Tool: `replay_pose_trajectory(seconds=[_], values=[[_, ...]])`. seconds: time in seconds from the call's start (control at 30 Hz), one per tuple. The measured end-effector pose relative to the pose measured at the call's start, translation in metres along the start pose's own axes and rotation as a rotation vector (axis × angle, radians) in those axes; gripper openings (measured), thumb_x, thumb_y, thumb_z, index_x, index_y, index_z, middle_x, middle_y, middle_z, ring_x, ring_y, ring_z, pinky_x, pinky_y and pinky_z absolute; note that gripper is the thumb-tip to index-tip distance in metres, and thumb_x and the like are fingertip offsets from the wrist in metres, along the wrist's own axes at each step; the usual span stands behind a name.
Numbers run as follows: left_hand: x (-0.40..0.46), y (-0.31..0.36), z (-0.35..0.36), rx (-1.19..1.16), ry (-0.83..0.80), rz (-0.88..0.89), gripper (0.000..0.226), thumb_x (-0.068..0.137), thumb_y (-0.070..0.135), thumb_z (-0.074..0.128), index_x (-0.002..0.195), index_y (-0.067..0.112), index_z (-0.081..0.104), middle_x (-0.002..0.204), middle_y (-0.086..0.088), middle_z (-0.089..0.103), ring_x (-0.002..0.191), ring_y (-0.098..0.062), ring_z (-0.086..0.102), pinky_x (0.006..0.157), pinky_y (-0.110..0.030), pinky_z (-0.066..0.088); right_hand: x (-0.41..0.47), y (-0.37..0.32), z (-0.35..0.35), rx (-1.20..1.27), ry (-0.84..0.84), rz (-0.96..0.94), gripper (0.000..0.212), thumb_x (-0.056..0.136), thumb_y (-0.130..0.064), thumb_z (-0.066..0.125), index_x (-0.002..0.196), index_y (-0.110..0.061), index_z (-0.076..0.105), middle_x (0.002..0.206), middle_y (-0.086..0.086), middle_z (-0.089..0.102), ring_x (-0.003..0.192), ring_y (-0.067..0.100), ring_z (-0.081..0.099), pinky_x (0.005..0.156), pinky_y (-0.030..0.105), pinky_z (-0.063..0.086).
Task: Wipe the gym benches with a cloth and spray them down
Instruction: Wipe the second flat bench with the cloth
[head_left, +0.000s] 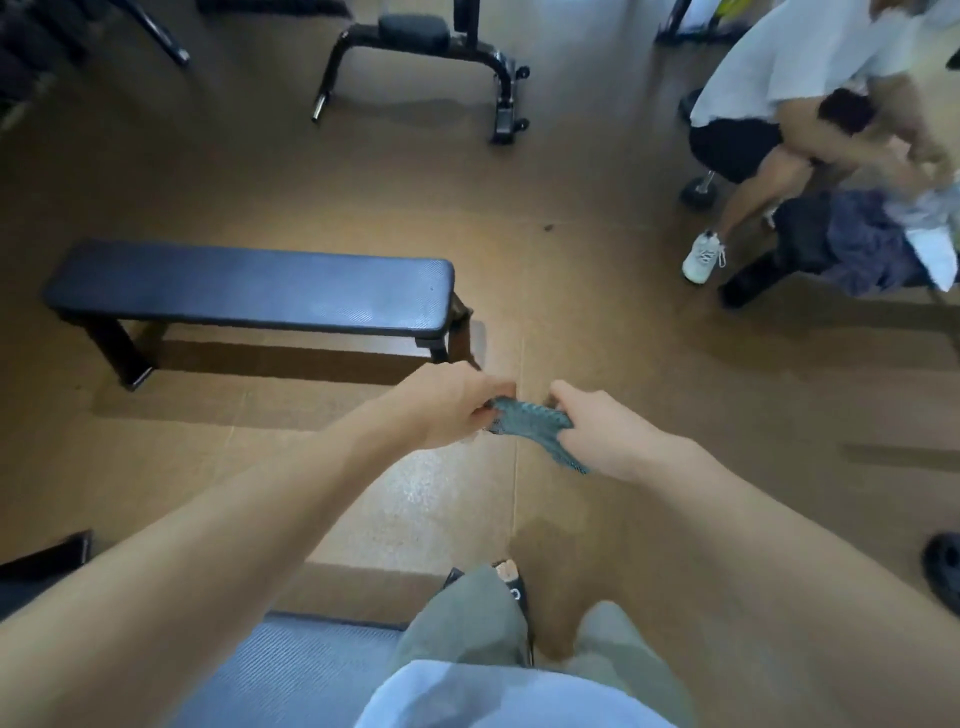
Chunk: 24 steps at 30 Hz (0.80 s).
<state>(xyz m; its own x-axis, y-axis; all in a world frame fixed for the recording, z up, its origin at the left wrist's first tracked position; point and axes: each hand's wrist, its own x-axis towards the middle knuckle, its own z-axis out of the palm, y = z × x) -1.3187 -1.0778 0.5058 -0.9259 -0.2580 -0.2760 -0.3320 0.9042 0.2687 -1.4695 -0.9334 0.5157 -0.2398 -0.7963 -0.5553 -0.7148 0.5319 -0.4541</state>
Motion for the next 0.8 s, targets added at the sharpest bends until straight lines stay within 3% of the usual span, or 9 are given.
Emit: replay_pose_trajectory(seconds=[0.07,0.2,0.3,0.37,0.43,0.53,0.7,0.8], values=[[0.017,-0.025,-0.013,-0.004,0.038,-0.077,0.017,0.103,0.028,0.054,0.119,0.026,0.059,0.091,0.005,0.064,0.073,-0.017,0.059,0.058,-0.03,0.041,0.039,-0.012,-0.025,-0.038,-0.048,-0.073,0.02,0.098,-0.01,0.045,0.113,-0.024,0.049,0.096,0.005,0.063,0.072,0.018,0.059,0.055,0.03,0.046],[0.044,-0.076,-0.029,-0.001,0.108,-0.239,0.017,0.102,0.034,0.054,0.118,0.031,0.056,0.101,0.005,0.07,0.082,-0.018,0.064,0.064,-0.035,0.054,0.119,-0.035,-0.07,-0.135,-0.139,-0.167,0.019,0.092,-0.005,0.05,0.098,-0.018,0.061,0.081,-0.001,0.059,0.068,0.014,0.054,0.054,0.027,0.039],[0.072,-0.112,-0.038,-0.073,0.175,-0.344,0.012,0.101,0.031,0.057,0.112,0.028,0.057,0.1,0.006,0.07,0.084,-0.019,0.064,0.066,-0.039,0.056,0.182,-0.047,-0.098,-0.17,-0.174,-0.212,0.031,0.088,-0.001,0.051,0.072,-0.027,0.05,0.073,-0.004,0.055,0.072,0.021,0.055,0.061,0.029,0.04],[0.093,-0.135,-0.042,-0.128,0.209,-0.399,0.009,0.1,0.028,0.058,0.109,0.027,0.059,0.098,0.005,0.069,0.085,-0.021,0.063,0.067,-0.038,0.053,0.223,-0.051,-0.112,-0.156,-0.172,-0.244,0.033,0.087,0.0,0.047,0.068,-0.026,0.047,0.073,-0.001,0.055,0.073,0.023,0.053,0.062,0.031,0.039],[0.113,-0.16,-0.043,-0.203,0.261,-0.459,0.007,0.098,0.025,0.059,0.105,0.026,0.06,0.095,0.005,0.067,0.086,-0.023,0.061,0.067,-0.039,0.052,0.262,-0.051,-0.122,-0.127,-0.176,-0.273,0.026,0.087,0.0,0.045,0.075,-0.02,0.057,0.07,-0.002,0.054,0.074,0.024,0.052,0.059,0.029,0.038],[0.141,-0.196,-0.039,-0.307,0.314,-0.538,0.008,0.096,0.022,0.063,0.102,0.027,0.06,0.091,0.008,0.066,0.083,-0.019,0.059,0.07,-0.041,0.053,0.317,-0.049,-0.13,-0.054,-0.204,-0.291,0.031,0.087,0.0,0.043,0.105,-0.01,0.067,0.078,0.002,0.061,0.075,0.023,0.055,0.065,0.032,0.041],[0.181,-0.249,-0.019,-0.491,0.348,-0.66,0.015,0.09,0.018,0.067,0.095,0.029,0.059,0.085,0.008,0.066,0.08,-0.016,0.061,0.072,-0.039,0.054,0.399,-0.05,-0.126,-0.018,-0.214,-0.282,0.047,0.092,-0.005,0.042,0.13,-0.024,0.064,0.105,-0.003,0.059,0.097,0.02,0.056,0.076,0.029,0.04],[0.201,-0.284,0.003,-0.572,0.347,-0.708,0.018,0.089,0.016,0.066,0.089,0.031,0.057,0.08,0.01,0.064,0.076,-0.012,0.061,0.068,-0.035,0.051,0.449,-0.05,-0.11,-0.029,-0.243,-0.276,0.049,0.091,-0.005,0.042,0.129,-0.026,0.065,0.107,-0.001,0.061,0.098,0.02,0.058,0.078,0.031,0.044]])
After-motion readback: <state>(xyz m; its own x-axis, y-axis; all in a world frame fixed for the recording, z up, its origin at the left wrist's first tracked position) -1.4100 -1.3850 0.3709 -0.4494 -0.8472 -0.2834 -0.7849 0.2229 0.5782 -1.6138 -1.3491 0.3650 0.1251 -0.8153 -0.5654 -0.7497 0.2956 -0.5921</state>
